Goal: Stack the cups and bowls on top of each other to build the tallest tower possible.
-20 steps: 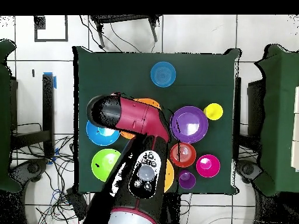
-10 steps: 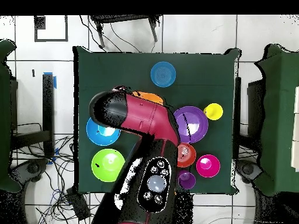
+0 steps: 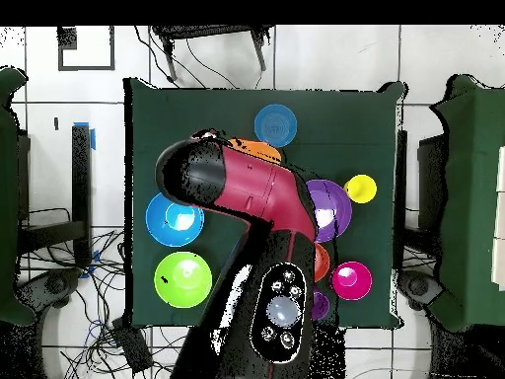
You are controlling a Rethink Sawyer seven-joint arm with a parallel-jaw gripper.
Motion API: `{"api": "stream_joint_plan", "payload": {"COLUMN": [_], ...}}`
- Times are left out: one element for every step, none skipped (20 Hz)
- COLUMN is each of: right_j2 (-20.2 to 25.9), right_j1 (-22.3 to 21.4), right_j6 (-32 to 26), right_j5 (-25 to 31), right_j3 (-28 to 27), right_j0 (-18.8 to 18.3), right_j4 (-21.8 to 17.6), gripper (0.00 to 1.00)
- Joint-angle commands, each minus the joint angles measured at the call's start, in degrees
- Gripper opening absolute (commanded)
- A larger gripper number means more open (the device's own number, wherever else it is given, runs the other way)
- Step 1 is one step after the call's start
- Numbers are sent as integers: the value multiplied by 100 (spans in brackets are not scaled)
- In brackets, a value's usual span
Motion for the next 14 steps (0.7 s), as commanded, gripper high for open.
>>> {"api": "stream_joint_plan", "payload": {"right_j2": [1174,1295,1329,1417,1459,1553,1552,1596,1641,1745,1814,1872,1901,1989], "right_j1": [111,128,140,127,132,124,130,112,110,91,100,118,133,126], "right_j6": [-714,-734,-709,-670,-643,-626,-582,-553,-532,-559,-570,-563,-511,-533], "right_j5": [-192,-219,-183,-251,-252,-292,-300,-294,-333,-413,-496,-638,-750,-860], "right_j3": [-306,-307,-342,-319,-332,-316,-362,-381,-396,-360,-353,-372,-384,-380], "right_j0": [-371,-450,-472,-521,-545,-587,-577,-579,-597,-651,-693,-727,-743,-793], "right_j4": [-301,-261,-273,-244,-255,-237,-281,-284,-296,-293,-308,-335,-355,-363], "gripper": [0,0,0,0,0,0,0,0,0,0,0,0,0,0]}}
